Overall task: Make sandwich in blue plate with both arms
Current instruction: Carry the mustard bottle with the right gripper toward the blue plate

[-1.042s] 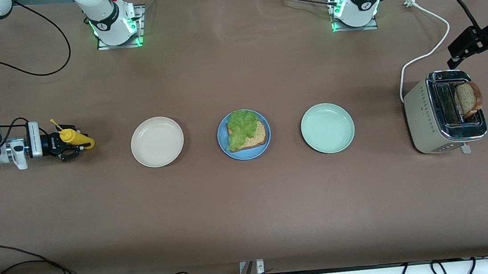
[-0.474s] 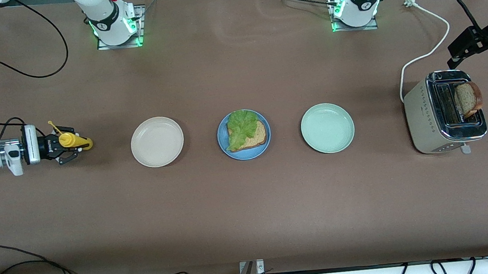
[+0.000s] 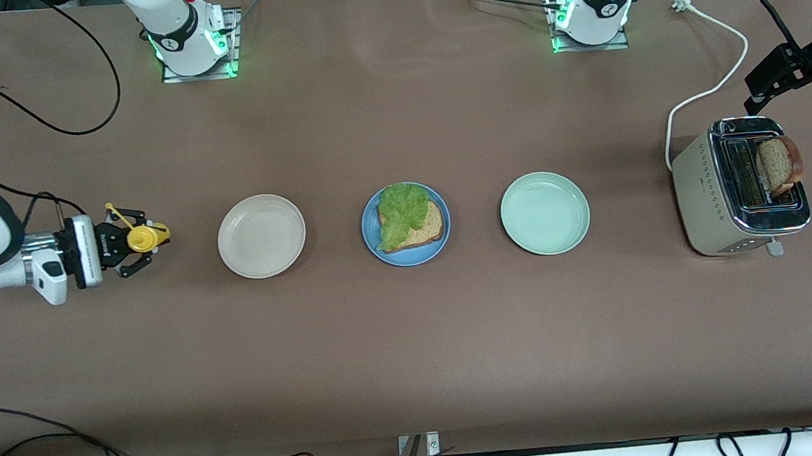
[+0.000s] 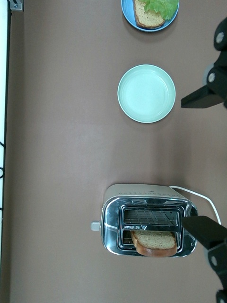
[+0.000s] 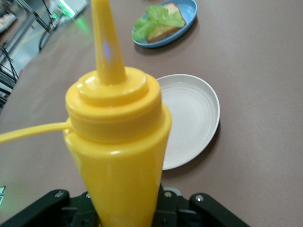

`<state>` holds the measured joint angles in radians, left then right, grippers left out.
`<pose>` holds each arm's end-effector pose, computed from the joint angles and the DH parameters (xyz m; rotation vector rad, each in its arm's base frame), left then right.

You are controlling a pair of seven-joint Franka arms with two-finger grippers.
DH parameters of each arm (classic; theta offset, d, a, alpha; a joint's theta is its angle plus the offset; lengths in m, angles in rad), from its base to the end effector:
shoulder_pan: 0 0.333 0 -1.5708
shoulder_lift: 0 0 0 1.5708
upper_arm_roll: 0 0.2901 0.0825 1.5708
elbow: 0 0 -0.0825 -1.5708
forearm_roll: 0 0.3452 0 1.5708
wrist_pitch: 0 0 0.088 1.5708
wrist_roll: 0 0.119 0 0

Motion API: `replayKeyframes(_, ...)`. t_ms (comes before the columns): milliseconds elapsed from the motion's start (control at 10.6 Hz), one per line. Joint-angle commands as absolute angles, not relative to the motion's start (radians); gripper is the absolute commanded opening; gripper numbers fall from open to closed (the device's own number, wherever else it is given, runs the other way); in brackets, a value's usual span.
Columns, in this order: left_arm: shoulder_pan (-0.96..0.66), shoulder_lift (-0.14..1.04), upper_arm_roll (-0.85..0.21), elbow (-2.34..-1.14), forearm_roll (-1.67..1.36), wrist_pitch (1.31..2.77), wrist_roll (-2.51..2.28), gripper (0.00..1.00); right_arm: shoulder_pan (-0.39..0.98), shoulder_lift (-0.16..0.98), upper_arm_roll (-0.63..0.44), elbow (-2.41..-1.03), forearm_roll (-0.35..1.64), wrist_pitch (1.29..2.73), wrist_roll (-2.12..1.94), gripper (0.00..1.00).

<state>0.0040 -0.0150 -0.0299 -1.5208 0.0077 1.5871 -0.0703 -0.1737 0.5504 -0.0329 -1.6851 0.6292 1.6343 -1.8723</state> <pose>0.5145 -0.0125 0.6176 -3.1340 -0.0699 -0.1280 0.5650 -0.0489 0.2573 -1.7698 -1.5282 -0.2535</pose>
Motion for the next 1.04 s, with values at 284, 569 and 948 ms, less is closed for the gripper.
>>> replayKeyframes(284,0.002,-0.014,-0.028,-1.502,-0.008,1.568,-0.074,1.00,0.084,0.451,-0.031,-1.666,0.375,1.785,-1.363,0.23)
replayKeyframes(569,0.002,-0.014,-0.028,-1.502,-0.008,1.568,-0.074,1.00,0.234,0.459,-0.028,-1.629,0.179,1.884,-1.121,0.23)
replayKeyframes(948,0.003,-0.014,-0.028,-1.502,-0.009,1.568,-0.074,1.00,0.480,0.511,-0.029,-1.527,-0.153,1.910,-0.809,0.23)
